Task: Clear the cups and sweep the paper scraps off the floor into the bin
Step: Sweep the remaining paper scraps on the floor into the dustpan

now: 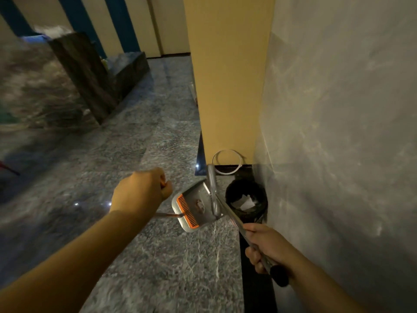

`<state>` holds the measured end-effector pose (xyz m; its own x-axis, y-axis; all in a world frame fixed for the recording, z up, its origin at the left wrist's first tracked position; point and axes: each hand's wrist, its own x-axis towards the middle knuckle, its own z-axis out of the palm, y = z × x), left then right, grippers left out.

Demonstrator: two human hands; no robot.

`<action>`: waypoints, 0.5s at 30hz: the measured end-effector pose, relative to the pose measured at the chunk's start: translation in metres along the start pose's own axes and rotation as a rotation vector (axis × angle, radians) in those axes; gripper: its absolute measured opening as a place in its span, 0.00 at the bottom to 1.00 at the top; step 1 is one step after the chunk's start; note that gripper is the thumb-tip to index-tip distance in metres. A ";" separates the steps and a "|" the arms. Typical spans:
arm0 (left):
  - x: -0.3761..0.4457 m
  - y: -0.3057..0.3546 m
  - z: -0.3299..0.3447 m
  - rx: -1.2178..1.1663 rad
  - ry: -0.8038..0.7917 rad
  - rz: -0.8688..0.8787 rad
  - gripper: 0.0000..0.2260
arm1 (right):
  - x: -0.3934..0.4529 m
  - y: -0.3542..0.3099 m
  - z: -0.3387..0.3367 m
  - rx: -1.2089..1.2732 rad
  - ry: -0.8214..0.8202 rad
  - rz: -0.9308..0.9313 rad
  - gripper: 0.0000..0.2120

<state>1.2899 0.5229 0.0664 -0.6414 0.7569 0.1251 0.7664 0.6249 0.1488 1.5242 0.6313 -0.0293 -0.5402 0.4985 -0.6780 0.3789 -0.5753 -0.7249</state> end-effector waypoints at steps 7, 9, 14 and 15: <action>-0.077 -0.070 -0.014 -0.134 0.093 -0.323 0.11 | 0.015 0.021 0.064 -0.287 -0.129 0.038 0.16; -0.101 -0.088 -0.017 -0.149 0.097 -0.423 0.11 | 0.018 0.031 0.090 -0.393 -0.188 0.055 0.16; -0.161 -0.139 -0.017 -0.223 0.159 -0.674 0.09 | 0.018 0.055 0.163 -0.617 -0.341 0.037 0.11; -0.172 -0.151 -0.018 -0.235 0.171 -0.728 0.09 | 0.016 0.058 0.179 -0.654 -0.375 0.035 0.10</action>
<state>1.2840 0.2955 0.0398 -0.9907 0.1207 0.0630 0.1361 0.8811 0.4529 1.4032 0.4901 -0.0605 -0.6950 0.1660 -0.6996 0.7061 -0.0259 -0.7077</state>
